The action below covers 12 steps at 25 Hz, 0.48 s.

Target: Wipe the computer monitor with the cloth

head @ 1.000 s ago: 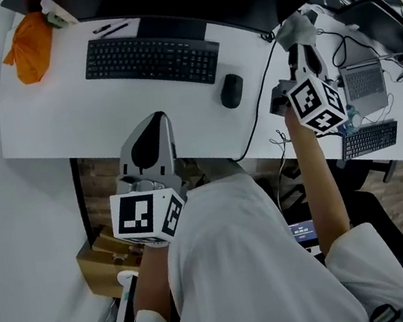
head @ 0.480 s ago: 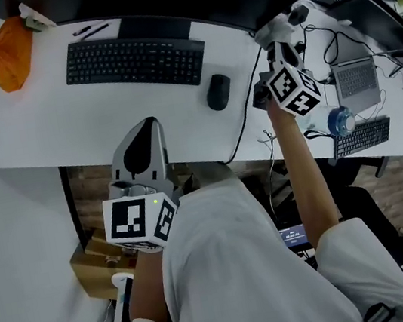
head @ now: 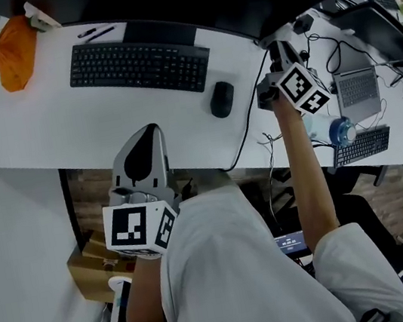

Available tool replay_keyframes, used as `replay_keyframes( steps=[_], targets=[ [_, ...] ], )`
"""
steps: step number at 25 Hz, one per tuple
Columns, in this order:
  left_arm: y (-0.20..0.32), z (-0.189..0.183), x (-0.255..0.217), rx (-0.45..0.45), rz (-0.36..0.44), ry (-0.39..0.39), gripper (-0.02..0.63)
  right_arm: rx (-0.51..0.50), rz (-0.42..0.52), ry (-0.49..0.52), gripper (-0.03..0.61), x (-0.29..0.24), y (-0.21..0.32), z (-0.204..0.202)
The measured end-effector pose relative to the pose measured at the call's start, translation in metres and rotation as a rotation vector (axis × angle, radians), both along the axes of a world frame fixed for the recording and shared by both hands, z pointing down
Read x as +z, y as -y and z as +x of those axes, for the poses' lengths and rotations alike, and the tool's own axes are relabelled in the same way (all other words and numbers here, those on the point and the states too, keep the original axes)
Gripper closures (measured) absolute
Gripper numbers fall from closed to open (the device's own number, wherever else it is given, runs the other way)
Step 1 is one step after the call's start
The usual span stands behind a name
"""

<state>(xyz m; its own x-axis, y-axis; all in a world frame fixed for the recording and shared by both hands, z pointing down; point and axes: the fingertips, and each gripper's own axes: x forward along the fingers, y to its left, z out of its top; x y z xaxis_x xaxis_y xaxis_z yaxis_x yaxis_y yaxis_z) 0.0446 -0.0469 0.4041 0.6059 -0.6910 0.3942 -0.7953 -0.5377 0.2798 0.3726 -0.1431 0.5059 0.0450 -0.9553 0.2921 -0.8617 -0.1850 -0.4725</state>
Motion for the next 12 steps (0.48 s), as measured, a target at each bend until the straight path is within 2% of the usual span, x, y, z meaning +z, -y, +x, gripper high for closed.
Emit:
replay_keyframes(
  steps=[12],
  targets=[
    [0.002,0.002,-0.019,0.015,0.042,-0.036,0.595,-0.138,0.09,-0.122,0.561,-0.059,-0.002,-0.01]
  ],
)
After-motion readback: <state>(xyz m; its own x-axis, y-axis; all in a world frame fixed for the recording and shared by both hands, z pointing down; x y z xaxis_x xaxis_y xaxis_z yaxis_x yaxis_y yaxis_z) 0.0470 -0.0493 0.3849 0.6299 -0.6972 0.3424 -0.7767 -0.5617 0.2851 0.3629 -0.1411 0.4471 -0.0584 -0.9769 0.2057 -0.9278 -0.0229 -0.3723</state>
